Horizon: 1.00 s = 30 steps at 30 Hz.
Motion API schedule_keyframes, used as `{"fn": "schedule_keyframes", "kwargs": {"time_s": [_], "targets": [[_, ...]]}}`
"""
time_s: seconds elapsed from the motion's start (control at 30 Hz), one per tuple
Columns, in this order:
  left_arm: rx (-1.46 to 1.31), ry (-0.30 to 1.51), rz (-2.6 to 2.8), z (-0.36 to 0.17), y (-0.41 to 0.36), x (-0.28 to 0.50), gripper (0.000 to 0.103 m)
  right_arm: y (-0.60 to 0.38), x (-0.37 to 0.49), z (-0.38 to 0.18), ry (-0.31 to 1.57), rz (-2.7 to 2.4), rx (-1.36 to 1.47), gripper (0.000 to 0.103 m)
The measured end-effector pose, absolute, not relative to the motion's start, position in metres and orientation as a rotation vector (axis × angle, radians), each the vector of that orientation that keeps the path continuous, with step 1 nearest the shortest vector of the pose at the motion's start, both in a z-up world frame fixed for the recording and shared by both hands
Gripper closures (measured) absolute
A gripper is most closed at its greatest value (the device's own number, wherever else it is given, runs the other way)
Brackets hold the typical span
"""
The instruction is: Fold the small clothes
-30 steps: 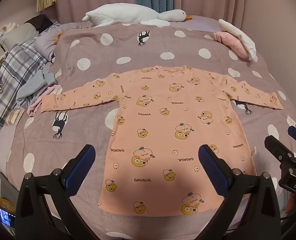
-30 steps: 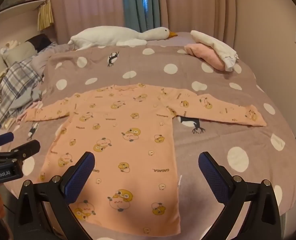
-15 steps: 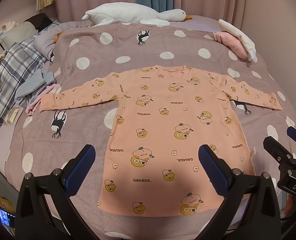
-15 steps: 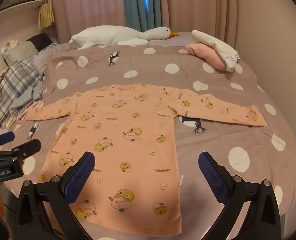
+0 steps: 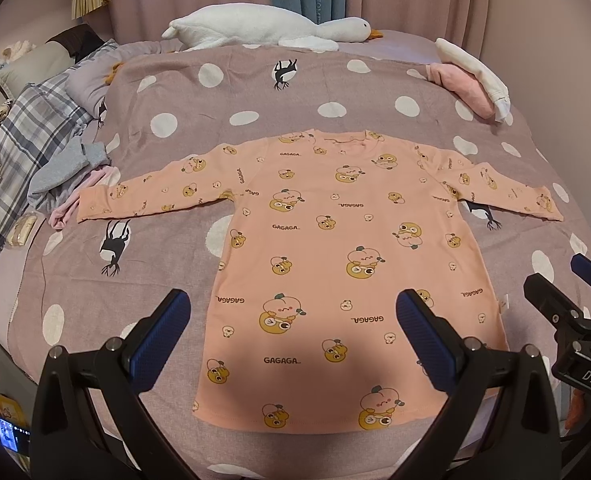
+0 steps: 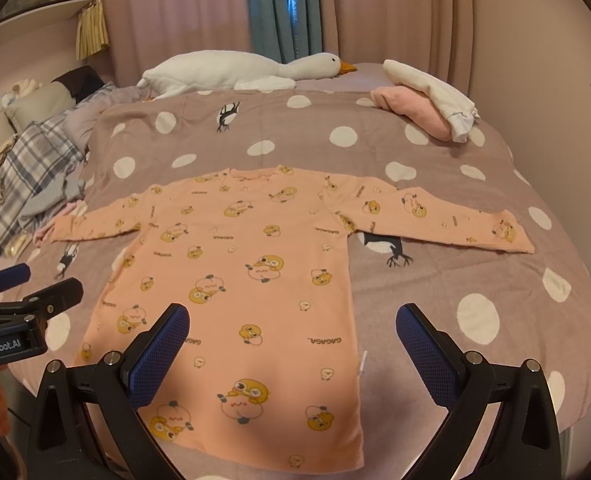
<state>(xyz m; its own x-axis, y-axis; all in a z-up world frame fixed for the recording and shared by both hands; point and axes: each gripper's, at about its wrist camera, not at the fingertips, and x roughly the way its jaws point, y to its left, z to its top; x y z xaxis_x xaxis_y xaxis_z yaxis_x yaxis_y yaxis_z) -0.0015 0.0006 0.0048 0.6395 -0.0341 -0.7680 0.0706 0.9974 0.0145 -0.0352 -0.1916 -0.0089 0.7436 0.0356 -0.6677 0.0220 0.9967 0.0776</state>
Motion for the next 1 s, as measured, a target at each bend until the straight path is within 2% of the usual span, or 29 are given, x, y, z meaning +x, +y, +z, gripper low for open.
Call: {"fn": "schedule_keyframes", "kwargs": {"time_s": [1.0], "targets": [[0.045, 0.875, -0.058, 0.0033, -0.0017, -0.0012, 0.000, -0.1924, -0.0354, -0.0085, 0.731, 0.008, 0.082, 0.001]]}}
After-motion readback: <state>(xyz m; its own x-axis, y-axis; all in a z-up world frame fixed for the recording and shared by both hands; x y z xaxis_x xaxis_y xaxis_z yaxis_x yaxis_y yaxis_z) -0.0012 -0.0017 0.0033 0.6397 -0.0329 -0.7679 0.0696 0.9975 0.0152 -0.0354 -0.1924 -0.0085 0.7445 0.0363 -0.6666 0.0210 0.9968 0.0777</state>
